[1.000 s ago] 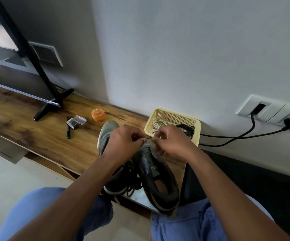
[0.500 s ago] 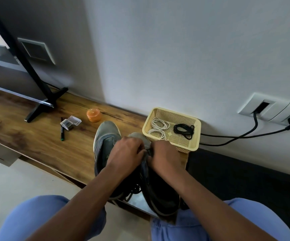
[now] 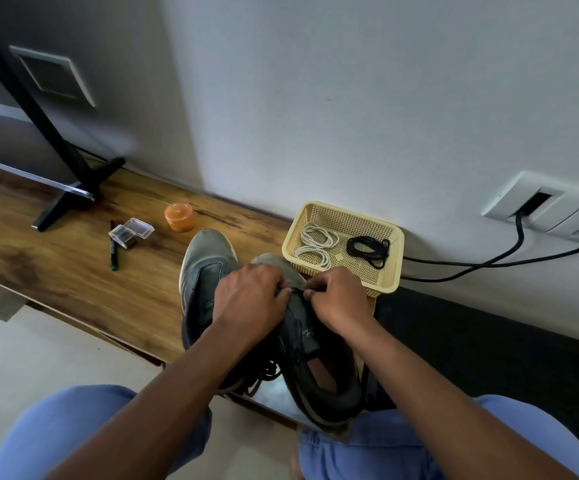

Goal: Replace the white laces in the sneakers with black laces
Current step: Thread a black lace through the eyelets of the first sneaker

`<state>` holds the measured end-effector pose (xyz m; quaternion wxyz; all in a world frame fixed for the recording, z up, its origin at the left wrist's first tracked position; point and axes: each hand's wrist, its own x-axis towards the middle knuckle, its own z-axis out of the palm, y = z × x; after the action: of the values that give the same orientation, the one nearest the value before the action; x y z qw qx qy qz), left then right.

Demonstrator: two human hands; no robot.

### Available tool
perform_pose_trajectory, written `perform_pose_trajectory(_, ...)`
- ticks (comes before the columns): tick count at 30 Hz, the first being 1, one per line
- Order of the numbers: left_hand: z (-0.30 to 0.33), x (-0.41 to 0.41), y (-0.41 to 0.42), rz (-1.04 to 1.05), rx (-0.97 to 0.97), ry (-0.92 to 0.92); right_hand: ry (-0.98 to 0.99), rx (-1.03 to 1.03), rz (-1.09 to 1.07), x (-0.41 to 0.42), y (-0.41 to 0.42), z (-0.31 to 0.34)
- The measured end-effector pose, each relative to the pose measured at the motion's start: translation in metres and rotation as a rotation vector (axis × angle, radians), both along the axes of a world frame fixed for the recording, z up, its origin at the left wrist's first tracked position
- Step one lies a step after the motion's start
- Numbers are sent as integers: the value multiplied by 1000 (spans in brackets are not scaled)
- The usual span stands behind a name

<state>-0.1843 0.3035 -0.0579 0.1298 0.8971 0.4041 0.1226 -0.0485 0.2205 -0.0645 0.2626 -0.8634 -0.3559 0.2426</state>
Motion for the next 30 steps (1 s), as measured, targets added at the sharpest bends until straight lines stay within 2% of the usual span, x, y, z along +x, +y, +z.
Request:
perform_pose_trajectory(4, 1, 3, -7, 56, 20, -15, 45, 24, -37, 0, 1, -4)
perform_pose_trajectory(13, -3, 5, -10, 44, 44, 40, 296, 79, -214, 1, 4, -16)
perform_pose_trajectory(20, -3, 9, -11, 31, 73, 121, 342, 101, -226, 2, 4, -17)
perform_pose_trajectory(30, -8, 11, -16, 81, 41, -5, 414, 128, -257, 5, 5, -21)
